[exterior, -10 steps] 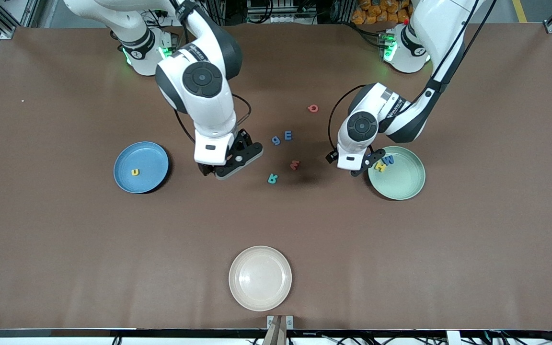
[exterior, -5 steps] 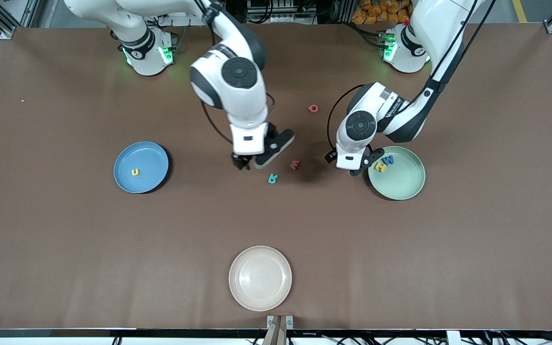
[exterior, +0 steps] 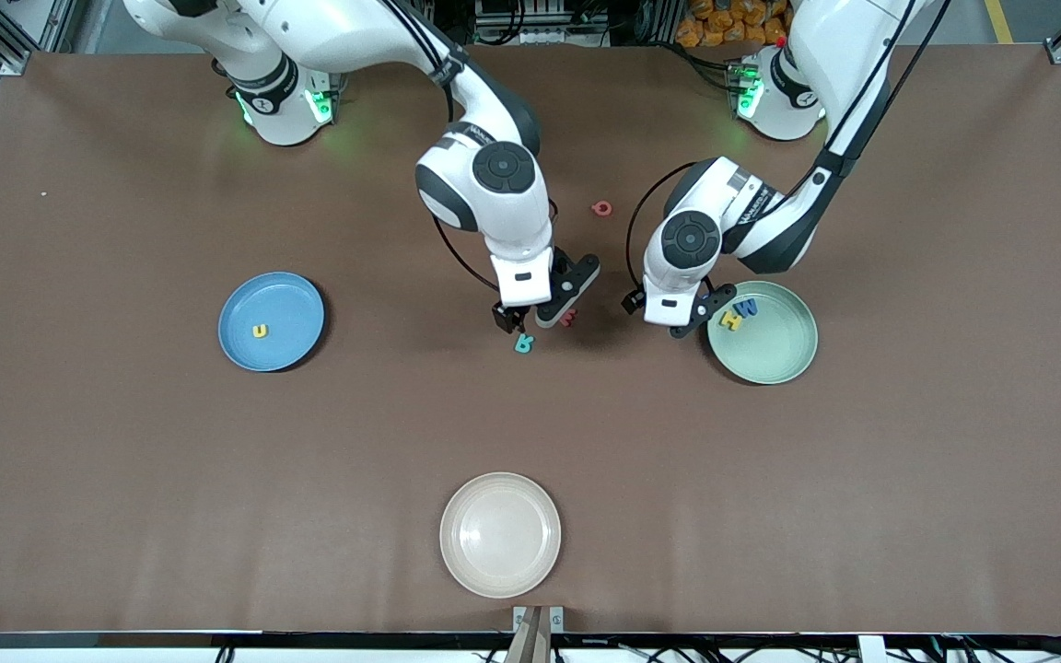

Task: Sort upper and lower case letters into plates
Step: 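Move the right gripper to the pink w while the left gripper returns to letters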

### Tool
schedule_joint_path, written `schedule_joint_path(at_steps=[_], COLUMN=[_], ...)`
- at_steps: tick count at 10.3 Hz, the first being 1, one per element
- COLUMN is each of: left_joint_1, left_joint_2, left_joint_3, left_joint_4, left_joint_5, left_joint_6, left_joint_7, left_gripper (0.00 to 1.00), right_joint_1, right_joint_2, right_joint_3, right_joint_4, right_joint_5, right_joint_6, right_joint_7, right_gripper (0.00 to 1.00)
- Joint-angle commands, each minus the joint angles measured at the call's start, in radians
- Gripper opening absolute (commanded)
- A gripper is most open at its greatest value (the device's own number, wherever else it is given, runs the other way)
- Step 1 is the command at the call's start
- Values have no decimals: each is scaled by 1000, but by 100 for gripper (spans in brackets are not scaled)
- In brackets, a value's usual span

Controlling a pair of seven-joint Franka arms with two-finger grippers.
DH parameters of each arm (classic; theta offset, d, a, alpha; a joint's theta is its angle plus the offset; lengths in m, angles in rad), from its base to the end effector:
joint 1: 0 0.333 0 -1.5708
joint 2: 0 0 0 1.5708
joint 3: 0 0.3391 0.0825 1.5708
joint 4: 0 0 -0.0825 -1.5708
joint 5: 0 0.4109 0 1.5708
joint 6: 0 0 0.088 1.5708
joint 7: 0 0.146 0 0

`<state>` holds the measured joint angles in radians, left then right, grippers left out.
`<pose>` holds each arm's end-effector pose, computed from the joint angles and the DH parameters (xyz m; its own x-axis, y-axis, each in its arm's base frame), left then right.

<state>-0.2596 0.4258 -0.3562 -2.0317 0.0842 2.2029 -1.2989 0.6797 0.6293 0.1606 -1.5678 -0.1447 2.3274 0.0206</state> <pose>0.4840 -0.3393 0.1929 0.7862 0.6006 -0.1453 0.5740 -0.7969 -0.1884 0.5198 0.5469 0.2560 0.6337 0.7609 0.1394 0.7664 -0.6421 0.0208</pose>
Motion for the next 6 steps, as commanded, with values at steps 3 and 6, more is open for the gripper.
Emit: schedule_joint_path(at_steps=[3,6], left_joint_1=[-3,-4], left_joint_2=[-5,-4], left_joint_3=[-1,-1], left_joint_4=[59,56], left_joint_5=[-9,-8], left_joint_6=[-2,-5], left_joint_7=[-60,-71], left_gripper=[100,100], right_joint_1=[63,92], right_joint_2=[96,176], right_joint_3=[-1,-4], right_joint_4=[29,107], right_joint_5=[-18,-19], right_joint_6=[116,107], right_joint_7=[67,70], right_gripper=[87,84])
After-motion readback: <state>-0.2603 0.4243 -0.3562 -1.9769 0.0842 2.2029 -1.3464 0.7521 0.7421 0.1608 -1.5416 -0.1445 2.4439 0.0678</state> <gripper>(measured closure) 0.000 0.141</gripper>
